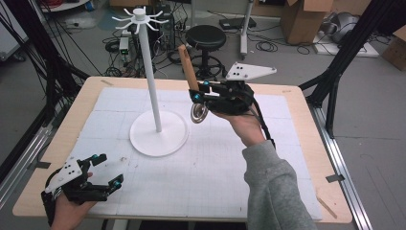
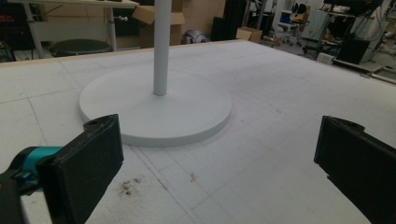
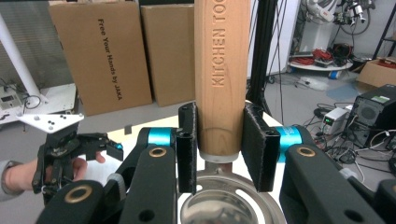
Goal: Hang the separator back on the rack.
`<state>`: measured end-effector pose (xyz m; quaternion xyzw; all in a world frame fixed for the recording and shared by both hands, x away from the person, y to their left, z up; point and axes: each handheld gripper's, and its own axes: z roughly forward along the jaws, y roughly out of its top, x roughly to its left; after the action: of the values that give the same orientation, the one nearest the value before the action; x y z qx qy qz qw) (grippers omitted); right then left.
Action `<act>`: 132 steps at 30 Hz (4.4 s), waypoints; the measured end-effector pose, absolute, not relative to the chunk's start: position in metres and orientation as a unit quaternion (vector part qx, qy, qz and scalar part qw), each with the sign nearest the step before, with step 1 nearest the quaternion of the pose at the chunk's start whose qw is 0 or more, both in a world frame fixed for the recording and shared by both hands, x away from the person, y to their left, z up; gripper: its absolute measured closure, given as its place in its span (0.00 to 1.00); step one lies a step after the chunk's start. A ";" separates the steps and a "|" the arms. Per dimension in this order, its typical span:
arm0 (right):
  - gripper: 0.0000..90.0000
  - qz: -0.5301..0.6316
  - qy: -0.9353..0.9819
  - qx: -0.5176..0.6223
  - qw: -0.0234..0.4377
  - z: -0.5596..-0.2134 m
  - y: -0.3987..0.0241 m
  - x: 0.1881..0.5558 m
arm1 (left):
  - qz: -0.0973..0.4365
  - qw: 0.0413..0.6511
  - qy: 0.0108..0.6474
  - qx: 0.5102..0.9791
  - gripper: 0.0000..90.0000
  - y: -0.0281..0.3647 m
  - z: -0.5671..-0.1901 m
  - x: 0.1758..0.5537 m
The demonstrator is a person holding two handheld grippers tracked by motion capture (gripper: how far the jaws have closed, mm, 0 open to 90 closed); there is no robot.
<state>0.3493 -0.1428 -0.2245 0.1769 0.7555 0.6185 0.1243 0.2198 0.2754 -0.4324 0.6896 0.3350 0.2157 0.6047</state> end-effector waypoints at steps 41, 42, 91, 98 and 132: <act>0.77 0.617 0.748 0.193 0.150 -0.198 -0.100 0.364 | 0.217 0.605 0.339 0.687 0.02 0.280 -0.433 0.215; 0.77 0.617 0.748 0.193 0.148 -0.197 -0.100 0.364 | 0.217 0.606 0.340 0.686 0.02 0.280 -0.433 0.215; 0.77 0.611 0.744 0.216 0.163 -0.197 -0.079 0.377 | 0.221 0.606 0.344 0.682 0.02 0.286 -0.433 0.211; 0.77 0.610 0.744 0.217 0.163 -0.198 -0.076 0.378 | 0.222 0.605 0.344 0.683 0.02 0.286 -0.433 0.210; 0.77 0.599 0.751 0.227 0.157 -0.208 -0.058 0.386 | 0.225 0.604 0.350 0.680 0.02 0.292 -0.433 0.205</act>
<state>0.3863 -0.0577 -0.2084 0.2272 0.7513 0.5995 0.1567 0.2053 0.2915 -0.4331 0.6799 0.3504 0.2247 0.6037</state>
